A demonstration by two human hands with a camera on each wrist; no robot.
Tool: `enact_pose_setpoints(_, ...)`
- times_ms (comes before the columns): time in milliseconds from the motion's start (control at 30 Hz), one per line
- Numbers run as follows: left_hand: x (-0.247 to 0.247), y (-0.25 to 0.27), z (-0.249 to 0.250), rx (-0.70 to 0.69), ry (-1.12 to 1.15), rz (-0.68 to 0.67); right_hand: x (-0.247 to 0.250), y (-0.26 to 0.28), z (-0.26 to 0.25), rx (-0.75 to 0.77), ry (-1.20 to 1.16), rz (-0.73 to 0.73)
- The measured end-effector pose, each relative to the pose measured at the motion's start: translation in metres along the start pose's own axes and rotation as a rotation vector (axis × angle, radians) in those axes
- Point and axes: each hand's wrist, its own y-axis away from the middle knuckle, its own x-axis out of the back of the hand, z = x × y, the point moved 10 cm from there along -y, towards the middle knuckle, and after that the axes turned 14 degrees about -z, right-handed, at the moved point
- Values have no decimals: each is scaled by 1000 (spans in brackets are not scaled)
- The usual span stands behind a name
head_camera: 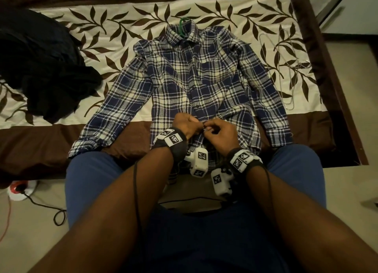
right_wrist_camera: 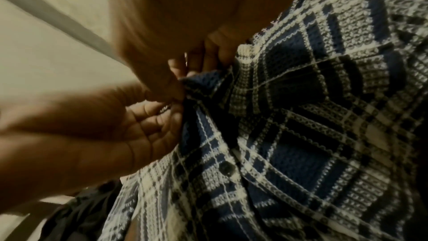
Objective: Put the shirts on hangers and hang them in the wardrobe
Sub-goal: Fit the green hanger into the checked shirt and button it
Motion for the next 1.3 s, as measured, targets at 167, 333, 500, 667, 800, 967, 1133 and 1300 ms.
enact_pose_setpoints(167,-1,1,2,-42,34,-25,5,-7,17,-109,-214,-50)
enact_pose_setpoints(333,1,1,4,-129,5,-28,-3,-12,33,-225,-511,-141)
enact_pose_setpoints(500,3,1,13,-242,-104,-16,-13,-15,34,-360,-618,-240)
enact_pose_setpoints(667,18,-1,6,-223,-133,176,-6,-25,17,-197,-327,-250)
enact_pose_setpoints(800,16,-2,-4,-153,-162,121,3,-10,7,-118,102,-128)
enact_pose_setpoints(967,2,16,-23,-120,-300,-3,0,11,29,-207,311,-215)
enact_pose_setpoints(1133,-13,21,-37,-96,-601,-114,-9,11,24,-164,656,-233)
enact_pose_setpoints(1300,-27,24,-43,-98,-817,-130,3,12,25,-194,398,-160)
